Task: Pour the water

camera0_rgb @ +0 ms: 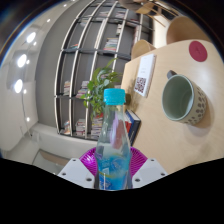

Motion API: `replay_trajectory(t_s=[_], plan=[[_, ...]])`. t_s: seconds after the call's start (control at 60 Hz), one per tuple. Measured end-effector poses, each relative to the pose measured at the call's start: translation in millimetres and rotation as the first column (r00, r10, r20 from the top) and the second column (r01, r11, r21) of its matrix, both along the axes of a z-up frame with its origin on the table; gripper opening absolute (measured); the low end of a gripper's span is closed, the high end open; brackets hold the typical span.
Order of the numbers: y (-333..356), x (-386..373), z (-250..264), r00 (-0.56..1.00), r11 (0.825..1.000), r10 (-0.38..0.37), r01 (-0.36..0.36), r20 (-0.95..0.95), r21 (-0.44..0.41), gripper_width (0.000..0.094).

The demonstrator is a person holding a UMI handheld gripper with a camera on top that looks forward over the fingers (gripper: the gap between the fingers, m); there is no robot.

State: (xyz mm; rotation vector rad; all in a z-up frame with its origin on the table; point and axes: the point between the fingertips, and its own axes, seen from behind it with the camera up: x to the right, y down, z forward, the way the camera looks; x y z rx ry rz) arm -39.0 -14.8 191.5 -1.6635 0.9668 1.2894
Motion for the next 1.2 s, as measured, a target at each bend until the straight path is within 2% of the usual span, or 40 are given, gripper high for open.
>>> replay_trajectory(t_s=[0.1, 0.233, 0.367, 0.583, 0.667, 0.733, 0.883, 0.95, 1.017, 1.1, 1.2], plan=[[10, 19, -5, 0.982, 0.997, -0.056, 0.045, -0.18, -0.063, 0.0389], [15, 42, -9, 0.907, 0.984, -0.16, 0.115, -0.391, -0.136, 0.0388], [19, 48, -16, 0.82, 0.97, -0.213, 0.11, -0.532, -0.218, 0.0407], [28, 52, -32, 0.706, 0.952, -0.274, 0.1, -0.654, -0.291, 0.0408], [32, 52, -37, 0.697, 0.948, -0.282, 0.096, -0.659, -0.304, 0.0406], [32, 49, -33, 0.714, 0.953, -0.263, 0.089, -0.649, -0.288, 0.0405], [31, 54, -6, 0.867, 0.978, -0.184, 0.115, -0.462, -0.173, 0.0407], [31, 63, 14, 0.952, 0.99, -0.133, 0.115, -0.275, -0.082, 0.0408], [31, 78, 35, 0.993, 0.994, -0.111, 0.111, -0.029, 0.011, 0.0408], [33, 104, 56, 0.948, 0.989, -0.126, 0.097, 0.293, 0.111, 0.0425], [36, 145, 83, 0.78, 0.976, -0.173, 0.055, 0.601, 0.21, 0.0425]])
